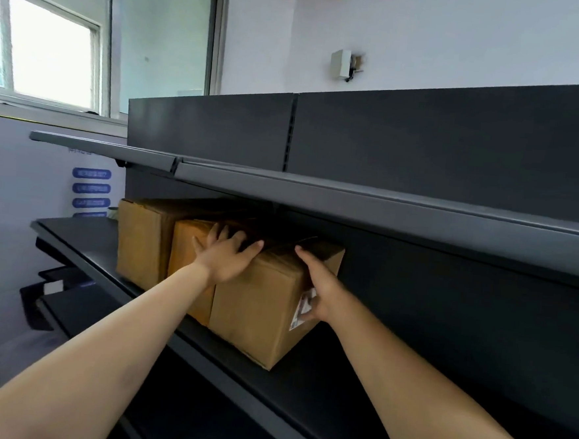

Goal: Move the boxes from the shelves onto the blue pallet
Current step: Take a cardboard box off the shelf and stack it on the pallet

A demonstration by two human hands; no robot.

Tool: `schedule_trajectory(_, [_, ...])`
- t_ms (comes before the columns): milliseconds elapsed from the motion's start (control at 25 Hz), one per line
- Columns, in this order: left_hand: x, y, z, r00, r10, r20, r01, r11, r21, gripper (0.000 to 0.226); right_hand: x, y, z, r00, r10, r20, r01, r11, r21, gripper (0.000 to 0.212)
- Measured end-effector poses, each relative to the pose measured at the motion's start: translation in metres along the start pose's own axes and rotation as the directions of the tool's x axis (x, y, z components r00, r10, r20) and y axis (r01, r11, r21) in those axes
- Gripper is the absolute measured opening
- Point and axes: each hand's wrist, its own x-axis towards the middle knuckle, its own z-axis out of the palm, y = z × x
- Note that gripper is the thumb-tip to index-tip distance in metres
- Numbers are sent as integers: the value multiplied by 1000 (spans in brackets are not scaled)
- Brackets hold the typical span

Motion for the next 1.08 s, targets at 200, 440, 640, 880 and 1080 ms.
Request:
schedule_trajectory(200, [-54, 22, -25, 996, 90, -15, -86, 870, -486, 46, -55, 16, 10, 996, -3, -85, 16, 989, 146, 64])
schedule_trajectory(440, [-167, 10, -59, 924, -154, 350, 382, 411, -828, 93, -182, 53, 30, 957, 26, -290, 16, 990, 141, 65])
schedule_trajectory(640, [-266, -16, -91, 779, -32, 626, 552, 509, -661, 85, -275, 82, 62, 909, 134, -395, -88, 987, 132, 81])
schedule_trajectory(880, [-405, -60, -134, 838, -16, 546, 461, 556, -692, 38, -369, 144, 96, 931, 171, -323, -146, 984, 103, 87])
schedule_trajectory(1080, [-542, -125, -165, 812, -193, 550, 565, 496, -659, 31, -447, 195, 157, 961, 188, -204, -165, 978, 124, 105])
